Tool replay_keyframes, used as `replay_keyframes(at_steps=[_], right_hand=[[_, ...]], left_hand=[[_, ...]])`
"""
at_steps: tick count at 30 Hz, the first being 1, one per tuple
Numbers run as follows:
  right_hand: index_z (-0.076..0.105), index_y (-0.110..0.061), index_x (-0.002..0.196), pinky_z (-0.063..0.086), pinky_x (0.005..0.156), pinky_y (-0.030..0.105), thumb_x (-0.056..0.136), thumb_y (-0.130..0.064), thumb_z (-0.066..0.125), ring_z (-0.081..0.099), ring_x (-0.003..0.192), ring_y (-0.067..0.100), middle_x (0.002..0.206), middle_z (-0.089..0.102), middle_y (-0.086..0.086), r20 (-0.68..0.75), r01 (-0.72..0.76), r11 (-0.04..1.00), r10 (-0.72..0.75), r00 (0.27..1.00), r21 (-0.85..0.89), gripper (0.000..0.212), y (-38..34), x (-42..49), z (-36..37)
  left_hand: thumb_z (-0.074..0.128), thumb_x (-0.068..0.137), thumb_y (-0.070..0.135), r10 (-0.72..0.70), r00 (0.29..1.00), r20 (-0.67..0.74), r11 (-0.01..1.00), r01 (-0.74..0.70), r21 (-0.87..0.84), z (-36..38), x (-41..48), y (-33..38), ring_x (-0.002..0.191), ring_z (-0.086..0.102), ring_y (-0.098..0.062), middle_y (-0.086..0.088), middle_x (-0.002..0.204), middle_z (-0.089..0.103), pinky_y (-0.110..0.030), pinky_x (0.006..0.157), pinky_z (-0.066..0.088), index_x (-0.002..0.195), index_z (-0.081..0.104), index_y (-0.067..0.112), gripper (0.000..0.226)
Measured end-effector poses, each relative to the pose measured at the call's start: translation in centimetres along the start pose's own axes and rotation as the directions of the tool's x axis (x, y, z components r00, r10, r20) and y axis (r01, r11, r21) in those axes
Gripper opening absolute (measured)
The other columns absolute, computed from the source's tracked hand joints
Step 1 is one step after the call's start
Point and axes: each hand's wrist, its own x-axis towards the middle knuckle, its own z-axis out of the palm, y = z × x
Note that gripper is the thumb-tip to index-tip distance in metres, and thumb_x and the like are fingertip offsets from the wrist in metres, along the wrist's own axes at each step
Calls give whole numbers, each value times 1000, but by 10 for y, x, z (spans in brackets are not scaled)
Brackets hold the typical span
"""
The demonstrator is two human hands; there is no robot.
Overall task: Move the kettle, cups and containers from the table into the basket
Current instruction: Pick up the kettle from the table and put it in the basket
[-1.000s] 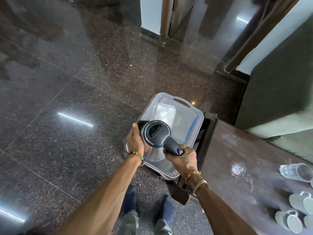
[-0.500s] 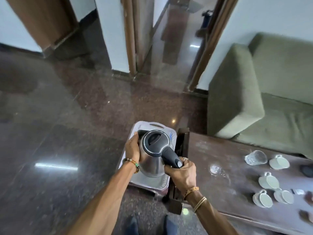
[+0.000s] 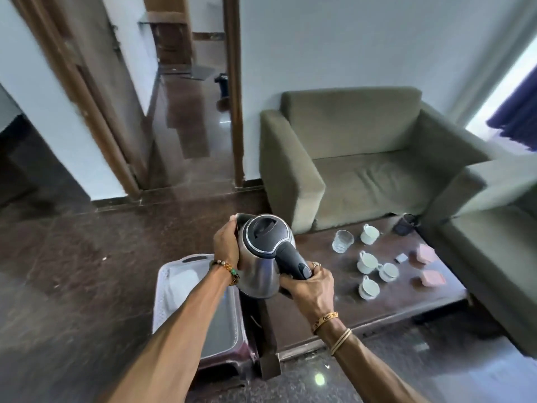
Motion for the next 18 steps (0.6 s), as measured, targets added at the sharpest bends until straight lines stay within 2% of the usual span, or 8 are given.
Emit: replay_keyframes(at_steps=[3, 7, 10, 12, 15, 18], right_hand=[[62, -5, 67, 55, 50, 52, 51, -28, 79, 51, 55, 12, 54, 54, -1, -39, -53, 997, 56, 998, 64, 33, 14, 4, -33], [63, -9, 68, 54, 49, 48, 50, -33, 78, 53, 53, 13, 53, 56, 7, -73, -65, 997, 68, 995, 41, 33, 43, 5, -82], [64, -10, 69, 55, 50, 47, 50, -34, 76, 56, 53, 14, 56, 61, 11, -106, -100, 995, 103, 989, 29, 33, 67, 6, -121], [64, -9, 69, 55, 50, 46, 50, -34, 75, 56, 53, 15, 55, 60, 10, -113, -123, 991, 129, 985, 50, 33, 78, 8, -144], [60, -9, 66, 52, 47, 44, 49, -36, 73, 50, 49, 14, 48, 51, -2, -137, -116, 992, 120, 983, 41, 34, 92, 12, -181], [62, -15, 64, 54, 48, 43, 48, -37, 72, 55, 47, 21, 47, 54, 1, -159, -108, 994, 110, 981, 23, 30, 98, 18, -217]], left_hand=[[55, 93, 31, -3, 1000, 31, 1000, 3, 17, 37, -13, -5, 55, 57, 8, 17, 64, 70, -9, 55, 46, 69, 76, 24, 32], [55, 93, 32, -17, 999, 52, 998, 14, 58, 85, -38, -31, 60, 59, 8, 19, 65, 70, -11, 59, 47, 66, 77, 30, 35], [54, 94, 31, -48, 995, 90, 995, 39, 97, 122, -61, -51, 78, 62, -6, 7, 81, 74, -27, 78, 50, 83, 79, 21, 29], [54, 93, 36, -70, 992, 105, 987, 54, 149, 143, -73, -60, 83, 61, -11, -2, 93, 75, -35, 87, 49, 89, 78, 19, 30], [54, 90, 41, -103, 990, 95, 980, 85, 177, 179, -96, -68, 79, 59, -14, -6, 95, 75, -38, 84, 49, 85, 77, 18, 33], [56, 91, 38, -114, 989, 98, 982, 98, 161, 217, -113, -68, 80, 58, -14, -3, 84, 71, -32, 75, 47, 87, 77, 10, 34]])
